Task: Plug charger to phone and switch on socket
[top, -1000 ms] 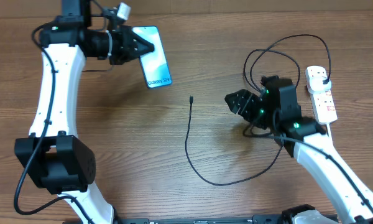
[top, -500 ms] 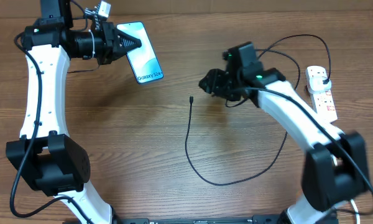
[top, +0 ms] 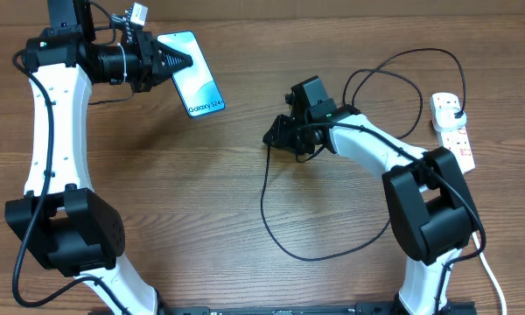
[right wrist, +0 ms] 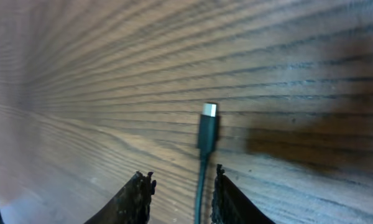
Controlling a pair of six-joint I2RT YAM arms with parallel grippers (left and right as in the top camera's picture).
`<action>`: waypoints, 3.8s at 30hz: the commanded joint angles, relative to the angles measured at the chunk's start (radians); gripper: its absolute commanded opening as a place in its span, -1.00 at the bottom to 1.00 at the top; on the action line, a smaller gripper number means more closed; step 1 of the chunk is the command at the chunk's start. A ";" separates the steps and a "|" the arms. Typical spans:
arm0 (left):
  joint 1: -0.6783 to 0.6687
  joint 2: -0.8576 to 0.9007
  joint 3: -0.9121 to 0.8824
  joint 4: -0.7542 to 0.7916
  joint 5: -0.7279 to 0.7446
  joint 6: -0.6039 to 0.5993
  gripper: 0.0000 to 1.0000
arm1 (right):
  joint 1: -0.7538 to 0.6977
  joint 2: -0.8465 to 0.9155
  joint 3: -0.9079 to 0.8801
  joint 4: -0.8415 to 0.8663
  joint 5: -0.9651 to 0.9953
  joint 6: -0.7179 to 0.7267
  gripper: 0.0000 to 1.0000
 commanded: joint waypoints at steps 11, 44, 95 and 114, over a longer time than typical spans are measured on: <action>-0.009 -0.004 0.009 -0.015 0.048 -0.010 -0.91 | 0.026 0.063 0.024 0.018 -0.011 0.078 -0.53; -0.041 -0.004 0.009 -0.066 -0.003 0.010 -0.91 | 0.003 0.069 0.025 0.043 -0.076 0.093 -0.92; -0.224 -0.004 0.009 -0.169 0.494 0.461 -0.91 | -0.045 -1.040 -0.690 0.446 -0.339 0.192 -0.92; -0.259 -0.004 0.009 0.128 0.336 -0.074 -0.92 | 0.115 -1.040 -0.689 0.609 -0.135 0.339 -0.92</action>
